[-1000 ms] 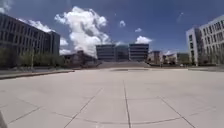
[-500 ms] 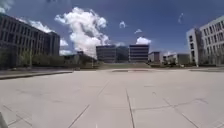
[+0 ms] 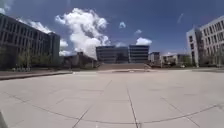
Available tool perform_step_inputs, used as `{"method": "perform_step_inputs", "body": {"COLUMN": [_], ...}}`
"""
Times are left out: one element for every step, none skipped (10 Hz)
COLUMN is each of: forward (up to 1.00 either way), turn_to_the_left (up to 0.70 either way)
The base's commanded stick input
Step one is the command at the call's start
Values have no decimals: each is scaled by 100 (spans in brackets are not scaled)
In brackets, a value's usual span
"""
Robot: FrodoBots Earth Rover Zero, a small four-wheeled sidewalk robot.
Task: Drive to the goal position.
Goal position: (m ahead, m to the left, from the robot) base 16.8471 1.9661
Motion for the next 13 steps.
{"method": "perform_step_inputs", "body": {"forward": [70, 70, 70, 70, 70, 70, 70, 70, 70, 70, 70, 70, 70], "turn_to_the_left": [0, 0, 0, 0, 0, 0, 0, 0, 0, 0, 0, 0, 0]}}
